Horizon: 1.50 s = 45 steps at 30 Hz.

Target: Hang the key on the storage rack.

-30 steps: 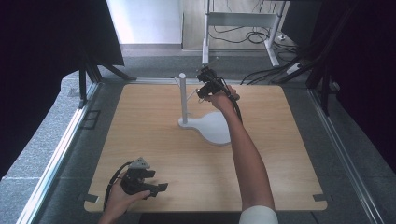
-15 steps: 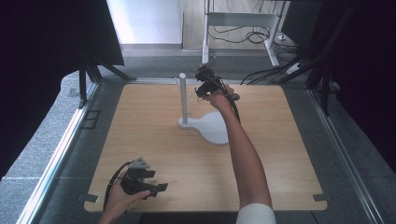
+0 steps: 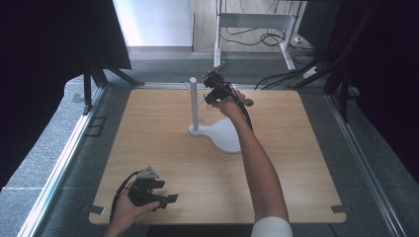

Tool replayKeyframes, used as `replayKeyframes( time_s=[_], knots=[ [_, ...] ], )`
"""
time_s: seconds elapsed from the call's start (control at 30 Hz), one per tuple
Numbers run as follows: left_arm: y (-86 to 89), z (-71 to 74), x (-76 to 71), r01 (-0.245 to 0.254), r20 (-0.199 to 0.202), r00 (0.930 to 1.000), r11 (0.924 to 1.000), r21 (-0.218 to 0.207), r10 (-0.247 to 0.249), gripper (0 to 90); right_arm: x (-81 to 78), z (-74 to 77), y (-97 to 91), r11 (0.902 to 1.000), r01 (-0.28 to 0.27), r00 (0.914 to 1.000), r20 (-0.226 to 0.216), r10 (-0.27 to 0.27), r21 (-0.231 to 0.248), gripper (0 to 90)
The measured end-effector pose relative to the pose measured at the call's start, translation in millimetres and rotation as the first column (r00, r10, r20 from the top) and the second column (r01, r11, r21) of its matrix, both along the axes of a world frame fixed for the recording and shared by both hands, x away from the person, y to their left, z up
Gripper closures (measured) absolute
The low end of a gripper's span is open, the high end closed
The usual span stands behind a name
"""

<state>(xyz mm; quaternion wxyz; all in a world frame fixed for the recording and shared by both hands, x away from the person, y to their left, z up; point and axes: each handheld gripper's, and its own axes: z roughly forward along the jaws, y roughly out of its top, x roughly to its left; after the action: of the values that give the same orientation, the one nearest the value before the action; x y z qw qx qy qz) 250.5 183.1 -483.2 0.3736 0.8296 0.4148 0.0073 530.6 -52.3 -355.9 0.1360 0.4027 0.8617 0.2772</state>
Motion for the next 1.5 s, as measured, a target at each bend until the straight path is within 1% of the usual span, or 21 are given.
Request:
replayKeyframes(
  time_s=[0.2, 0.37, 0.47, 0.53, 0.6, 0.7, 0.8, 0.83, 0.87, 0.9, 1.0, 1.03, 1.07, 1.1, 1.13, 1.27, 1.33, 1.47, 1.5],
  knots=[
    [-0.8, 0.1, 0.0, 0.006, 0.002, 1.0000, 1.0000, 0.003, -0.006, 21.8, -4.1, -2.1, 3.3, 0.9999, -0.015, 0.9999, 0.002, 0.015, -0.005, 84.1],
    [-1.5, 0.0, -0.1, 0.007, 0.002, 1.0000, 0.9999, 0.007, -0.007, 21.8, -8.9, -6.2, 6.8, 0.9993, -0.038, 0.9993, -0.006, 0.038, -0.007, 83.4],
    [-2.5, 0.0, -0.3, 0.009, 0.004, 0.9999, 0.9999, 0.007, -0.009, 21.8, -13.8, -7.5, 8.4, 0.9976, -0.069, 0.9973, -0.024, 0.069, -0.004, 77.8],
    [-3.4, 0.1, -0.6, 0.011, 0.003, 0.9999, 0.9999, 0.010, -0.011, 21.8, -16.5, -6.8, 8.0, 0.9972, -0.074, 0.9971, -0.019, 0.074, -0.002, 75.9],
    [-4.7, -0.1, -0.8, 0.013, 0.004, 0.9999, 0.9998, 0.011, -0.013, 21.8, -20.3, -5.1, 6.4, 0.9968, -0.080, 0.9966, -0.017, 0.080, 0.001, 71.1],
    [-5.9, -0.4, -1.0, 0.016, 0.003, 0.9999, 0.9997, 0.016, -0.016, 21.8, -26.3, -2.8, 2.0, 0.9968, -0.078, 0.9969, -0.007, 0.078, 0.018, 64.9],
    [-6.3, -0.8, -0.7, 0.017, 0.002, 0.9999, 0.9996, 0.021, -0.017, 21.8, -35.9, -2.7, -5.7, 0.9959, -0.081, 0.9967, 0.005, 0.081, 0.041, 57.9],
    [-6.4, -0.9, -0.7, 0.015, 0.002, 0.9999, 0.9996, 0.023, -0.015, 21.8, -41.9, -4.0, -11.7, 0.9949, -0.081, 0.9967, 0.010, 0.080, 0.060, 56.1],
    [-6.3, -1.0, -0.6, 0.013, 0.002, 0.9999, 0.9996, 0.023, -0.014, 21.8, -45.2, -5.1, -15.4, 0.9942, -0.083, 0.9966, 0.013, 0.082, 0.068, 55.2],
    [-6.2, -1.1, -0.5, 0.012, 0.001, 0.9999, 0.9997, 0.023, -0.012, 21.8, -45.2, -5.1, -15.4, 0.9942, -0.083, 0.9966, 0.013, 0.082, 0.068, 55.2],
    [-4.7, -1.0, -0.2, 0.005, 0.002, 1.0000, 0.9997, 0.026, -0.005, 21.8, -56.1, -8.3, -27.7, 0.9926, -0.088, 0.9960, 0.017, 0.087, 0.083, 53.5],
    [-4.0, -1.0, 0.2, 0.005, 0.004, 1.0000, 0.9996, 0.027, -0.005, 21.8, -63.8, -10.3, -36.2, 0.9918, -0.091, 0.9958, 0.020, 0.090, 0.090, 52.9],
    [-3.4, -0.9, 0.2, 0.001, 0.004, 1.0000, 0.9996, 0.028, -0.001, 21.8, -67.8, -11.4, -40.6, 0.9914, -0.092, 0.9956, 0.025, 0.091, 0.093, 52.8],
    [-3.1, -1.0, 0.2, -0.004, 0.000, 1.0000, 0.9997, 0.025, 0.004, 21.8, -67.8, -11.4, -40.6, 0.9914, -0.092, 0.9956, 0.025, 0.091, 0.093, 52.8],
    [-2.3, -0.9, 0.5, -0.004, 0.003, 1.0000, 0.9996, 0.030, 0.004, 21.8, -71.8, -12.7, -45.1, 0.9904, -0.098, 0.9950, 0.031, 0.095, 0.098, 52.4],
    [-1.3, -0.8, 0.5, -0.014, 0.002, 0.9999, 0.9995, 0.027, 0.014, 21.8, -92.4, -18.1, -62.7, 0.9881, -0.109, 0.9936, 0.041, 0.105, 0.109, 51.3],
    [-1.5, -1.1, 0.7, -0.015, 0.004, 0.9999, 0.9994, 0.033, 0.015, 21.8, -104.6, -21.8, -71.7, 0.9862, -0.112, 0.9931, 0.047, 0.107, 0.122, 50.7],
    [-3.2, -1.9, 0.9, -0.006, 0.004, 1.0000, 0.9989, 0.046, 0.006, 21.8, -131.6, -33.1, -91.8, 0.9824, -0.128, 0.9905, 0.068, 0.120, 0.135, 50.1],
    [-3.9, -2.2, 0.8, -0.006, 0.003, 1.0000, 0.9990, 0.045, 0.006, 21.7, -136.2, -35.5, -95.2, 0.9815, -0.131, 0.9900, 0.071, 0.122, 0.139, 50.0]
  ],
)
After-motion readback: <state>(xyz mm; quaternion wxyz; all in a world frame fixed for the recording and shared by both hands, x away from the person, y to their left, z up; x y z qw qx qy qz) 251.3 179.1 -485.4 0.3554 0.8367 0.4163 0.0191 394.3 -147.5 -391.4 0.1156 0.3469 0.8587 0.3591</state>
